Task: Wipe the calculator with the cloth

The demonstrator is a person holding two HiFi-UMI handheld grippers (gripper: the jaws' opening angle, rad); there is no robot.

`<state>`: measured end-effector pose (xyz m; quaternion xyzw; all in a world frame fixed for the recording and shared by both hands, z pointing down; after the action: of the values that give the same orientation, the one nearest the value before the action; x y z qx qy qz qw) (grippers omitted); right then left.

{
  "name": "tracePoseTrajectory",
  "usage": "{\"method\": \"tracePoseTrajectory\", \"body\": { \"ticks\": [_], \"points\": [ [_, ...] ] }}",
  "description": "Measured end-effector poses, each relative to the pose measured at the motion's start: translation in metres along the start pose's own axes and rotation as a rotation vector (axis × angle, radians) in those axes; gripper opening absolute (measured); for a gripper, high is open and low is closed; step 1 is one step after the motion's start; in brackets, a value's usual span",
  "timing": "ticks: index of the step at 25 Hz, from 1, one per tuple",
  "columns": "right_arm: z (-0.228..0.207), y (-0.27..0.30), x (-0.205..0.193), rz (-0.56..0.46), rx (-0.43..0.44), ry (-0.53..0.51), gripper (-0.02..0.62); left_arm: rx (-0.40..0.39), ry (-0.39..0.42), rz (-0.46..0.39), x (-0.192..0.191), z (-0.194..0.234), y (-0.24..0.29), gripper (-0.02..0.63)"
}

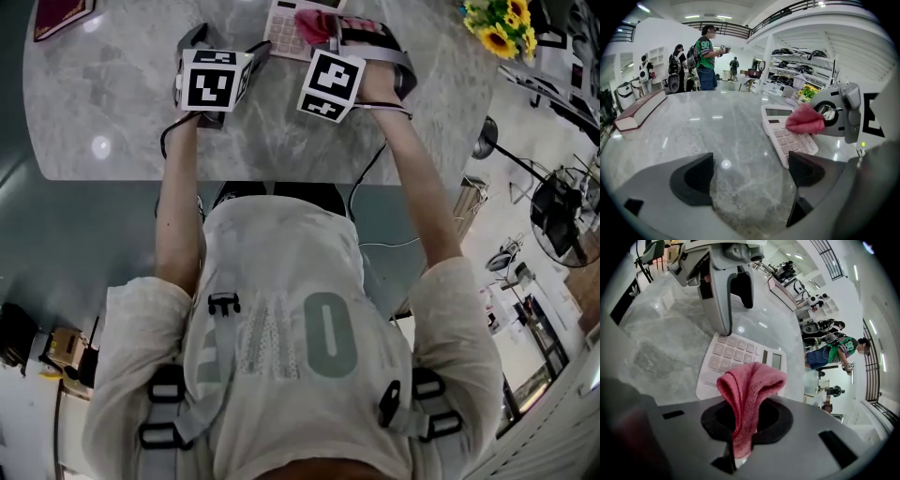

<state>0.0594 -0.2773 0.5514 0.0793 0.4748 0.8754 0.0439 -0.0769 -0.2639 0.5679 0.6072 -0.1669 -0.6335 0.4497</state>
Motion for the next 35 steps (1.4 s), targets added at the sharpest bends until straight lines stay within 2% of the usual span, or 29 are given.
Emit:
{"method": "tracePoseTrajectory", "body": {
  "ticks": [8, 14, 27, 31, 35],
  "points": [
    [0.044, -0.018, 0.011, -0.038, 0.082, -0.007, 0.052, -0.001, 0.001, -0.005, 0.000, -0.002, 0.005, 0.495],
    [0.064, -0.028, 0.016, -0.050, 0.112, 0.011, 0.052, -0.001, 0.002, -0.009, -0.001, -0.004, 0.004, 0.495],
    [0.070, -0.032, 0.018, -0.047, 0.105, 0.012, 0.052, 0.000, 0.005, -0.015, -0.001, -0.005, 0.001, 0.495],
    [0.058, -0.031, 0.015, -0.069, 0.126, 0.040, 0.052, -0.002, 0.004, -0.016, -0.002, -0.004, 0.003, 0.495],
    [0.005, -0.030, 0.003, -0.054, 0.036, 0.083, 0.052, -0.002, 0.002, -0.015, -0.002, -0.004, 0.004, 0.495]
  ]
}}
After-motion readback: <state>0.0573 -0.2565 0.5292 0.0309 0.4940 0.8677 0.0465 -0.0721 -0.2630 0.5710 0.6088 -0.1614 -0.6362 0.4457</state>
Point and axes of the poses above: the fingertips, and each gripper's own axes: y forward along the fingers, z to its left, x out of its top, the point moved 2 cm from there along -y, backward along the fingers, and after that the axes turned 4 degrees about -y, right-handed, at the moved point
